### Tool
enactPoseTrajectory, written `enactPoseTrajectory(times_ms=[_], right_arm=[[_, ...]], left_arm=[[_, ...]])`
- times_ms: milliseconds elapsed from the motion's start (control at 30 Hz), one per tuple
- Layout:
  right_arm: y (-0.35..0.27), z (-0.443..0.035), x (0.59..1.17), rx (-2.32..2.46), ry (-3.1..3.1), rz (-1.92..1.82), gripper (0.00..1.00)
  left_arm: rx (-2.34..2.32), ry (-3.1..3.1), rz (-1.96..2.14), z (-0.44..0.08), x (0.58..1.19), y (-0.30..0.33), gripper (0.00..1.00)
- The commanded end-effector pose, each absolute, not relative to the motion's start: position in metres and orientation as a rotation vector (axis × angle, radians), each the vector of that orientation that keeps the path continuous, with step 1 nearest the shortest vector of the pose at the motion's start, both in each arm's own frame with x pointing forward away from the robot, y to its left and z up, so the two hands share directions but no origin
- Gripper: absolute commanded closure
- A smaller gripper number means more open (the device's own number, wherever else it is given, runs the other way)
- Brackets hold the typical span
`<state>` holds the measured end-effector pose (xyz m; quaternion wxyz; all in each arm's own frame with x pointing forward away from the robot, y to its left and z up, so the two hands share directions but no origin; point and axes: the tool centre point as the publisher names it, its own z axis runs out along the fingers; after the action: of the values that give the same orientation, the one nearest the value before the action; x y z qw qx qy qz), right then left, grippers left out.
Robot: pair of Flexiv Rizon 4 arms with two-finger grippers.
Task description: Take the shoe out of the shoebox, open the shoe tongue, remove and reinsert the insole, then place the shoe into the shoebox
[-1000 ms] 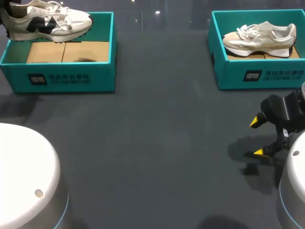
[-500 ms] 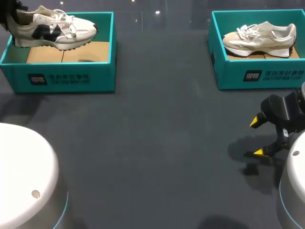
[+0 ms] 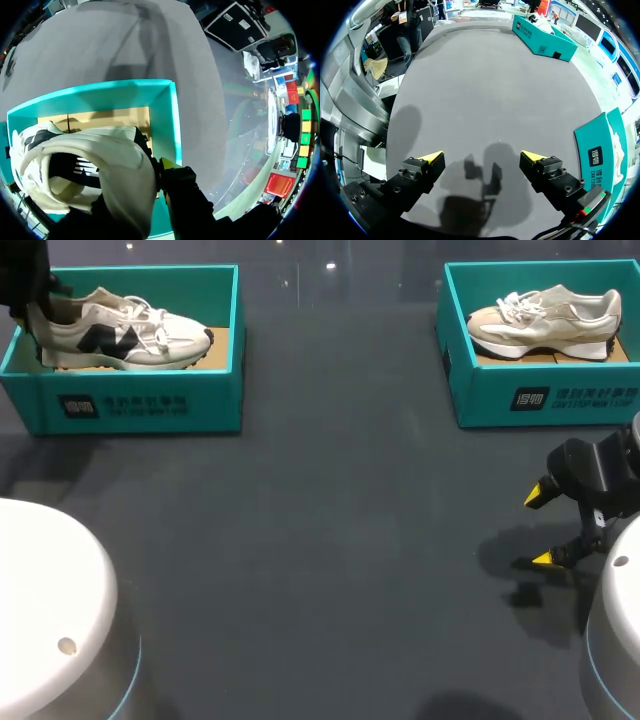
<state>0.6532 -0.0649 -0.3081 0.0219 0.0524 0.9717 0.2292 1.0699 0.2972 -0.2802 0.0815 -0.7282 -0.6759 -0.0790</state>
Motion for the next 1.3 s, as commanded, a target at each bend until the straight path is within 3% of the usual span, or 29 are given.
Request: enactPoseTrajectory(times_ms=[33, 1300], right_arm=[[-0.064, -0.308, 0.652, 0.164, 3.009, 0.705, 0.0], [-0.064, -0.308, 0.652, 0.164, 3.009, 0.705, 0.0]], left_arm=[[-2.179, -2.018, -0.235, -0.277, 1.069, 0.298, 1.0], [-2.124, -1.997, -0.176, -0.35, 1.047, 0.285, 1.0]])
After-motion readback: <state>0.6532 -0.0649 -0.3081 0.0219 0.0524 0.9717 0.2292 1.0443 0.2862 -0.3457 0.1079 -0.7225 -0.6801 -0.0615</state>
